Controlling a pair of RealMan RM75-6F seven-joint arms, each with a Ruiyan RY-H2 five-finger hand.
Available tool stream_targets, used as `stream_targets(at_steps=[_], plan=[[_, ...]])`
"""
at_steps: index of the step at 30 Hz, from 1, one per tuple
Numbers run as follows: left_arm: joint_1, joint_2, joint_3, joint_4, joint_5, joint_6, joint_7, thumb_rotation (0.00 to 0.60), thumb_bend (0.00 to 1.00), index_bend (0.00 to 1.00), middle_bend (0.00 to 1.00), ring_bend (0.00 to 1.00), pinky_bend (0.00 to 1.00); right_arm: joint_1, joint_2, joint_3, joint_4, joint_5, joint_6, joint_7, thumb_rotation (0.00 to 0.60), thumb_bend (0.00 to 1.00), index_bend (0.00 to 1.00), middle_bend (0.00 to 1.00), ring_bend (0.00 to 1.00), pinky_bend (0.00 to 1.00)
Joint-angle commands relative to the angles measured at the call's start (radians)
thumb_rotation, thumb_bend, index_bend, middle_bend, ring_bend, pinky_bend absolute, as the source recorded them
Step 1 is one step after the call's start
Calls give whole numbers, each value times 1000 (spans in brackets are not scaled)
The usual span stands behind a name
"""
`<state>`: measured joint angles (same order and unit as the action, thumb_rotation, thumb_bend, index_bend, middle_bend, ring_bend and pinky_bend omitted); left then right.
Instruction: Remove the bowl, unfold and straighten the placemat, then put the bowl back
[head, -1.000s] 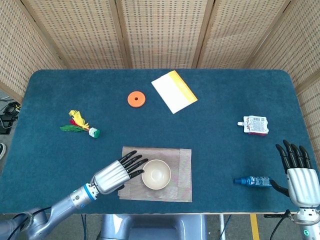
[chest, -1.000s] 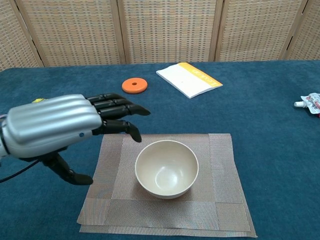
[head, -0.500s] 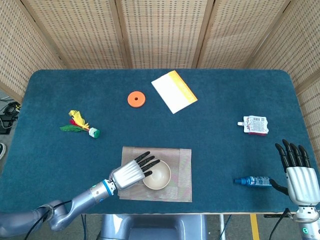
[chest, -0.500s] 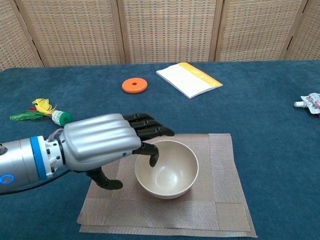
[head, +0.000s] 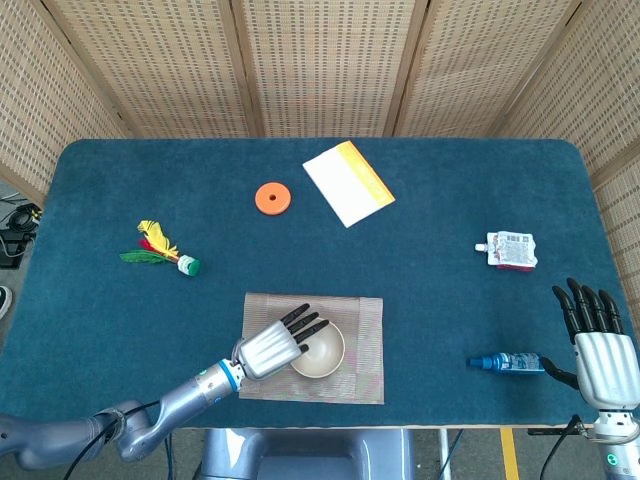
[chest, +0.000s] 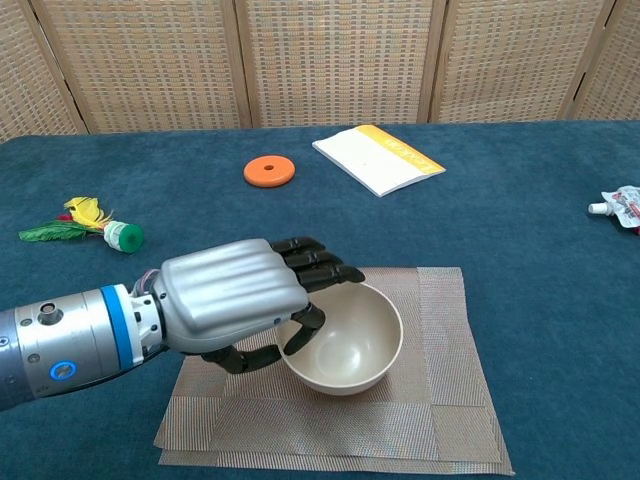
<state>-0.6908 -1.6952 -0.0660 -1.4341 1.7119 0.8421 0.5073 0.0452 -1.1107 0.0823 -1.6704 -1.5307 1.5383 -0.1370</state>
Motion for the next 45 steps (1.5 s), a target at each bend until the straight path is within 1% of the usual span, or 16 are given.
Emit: stream_targets(at_steps=[1,3,7,12,13,16,17,22,26,35,36,38,40,42,43,45], plan=[[3,4,-5,-13,-22,8,16,600,520,608,0,0,0,0,1,-1,0,-1,1,1,600,0,0,0,0,0],[5,18,-17,-25,-38,22,25,600,520,615,0,0,0,0,1,-2,-1,-3,1,1,600,0,0,0,0,0],[4,78,-67,-59,-106,39,14,600,523,630,0,0,0,-1,0,-6,-3,-7,2,-2,600,0,0,0,0,0],[1,127,-118,-50,-183,59,5,600,523,638,0,0,0,1,-2,-7,-4,-7,1,-6,600,0,0,0,0,0],[2,141,-139,-31,-214,68,-1,600,523,639,0,0,0,1,-3,-8,-4,-7,-1,-8,600,0,0,0,0,0],[0,156,-158,-7,-253,70,-21,600,524,639,0,0,0,2,-4,-9,-4,-6,-2,-10,600,0,0,0,0,0],[1,168,-181,29,-295,70,-42,600,524,640,0,0,0,3,-5,-9,-4,-5,-4,-11,600,0,0,0,0,0],[-7,176,-208,134,-386,50,-96,600,524,659,0,0,0,6,-8,-11,-4,-6,-9,-19,600,0,0,0,0,0],[-19,152,-212,228,-437,27,-153,600,524,663,0,0,0,8,-13,-14,-5,-9,-13,-29,600,0,0,0,0,0],[-45,70,-191,365,-455,10,-266,600,522,649,0,0,0,13,-19,-14,-6,1,-23,-38,600,0,0,0,0,0],[-46,65,-190,370,-458,13,-270,600,515,614,0,0,0,13,-19,-14,-5,1,-23,-38,600,0,0,0,0,0],[-45,70,-190,363,-465,13,-292,600,432,402,0,0,0,13,-18,-14,-5,1,-23,-37,600,0,0,0,0,0],[-44,91,-191,336,-476,4,-303,600,217,80,0,0,0,13,-17,-13,-5,3,-23,-34,600,0,0,0,0,0],[-42,127,-187,290,-483,0,-292,600,68,1,0,0,0,14,-16,-13,-5,4,-23,-31,600,0,0,0,0,0],[-39,150,-185,255,-486,2,-287,600,22,0,0,0,0,14,-15,-14,-5,2,-23,-30,600,0,0,0,0,0],[-32,184,-183,197,-483,15,-286,600,0,0,0,0,0,13,-14,-15,-6,0,-21,-29,600,0,0,0,0,0]])
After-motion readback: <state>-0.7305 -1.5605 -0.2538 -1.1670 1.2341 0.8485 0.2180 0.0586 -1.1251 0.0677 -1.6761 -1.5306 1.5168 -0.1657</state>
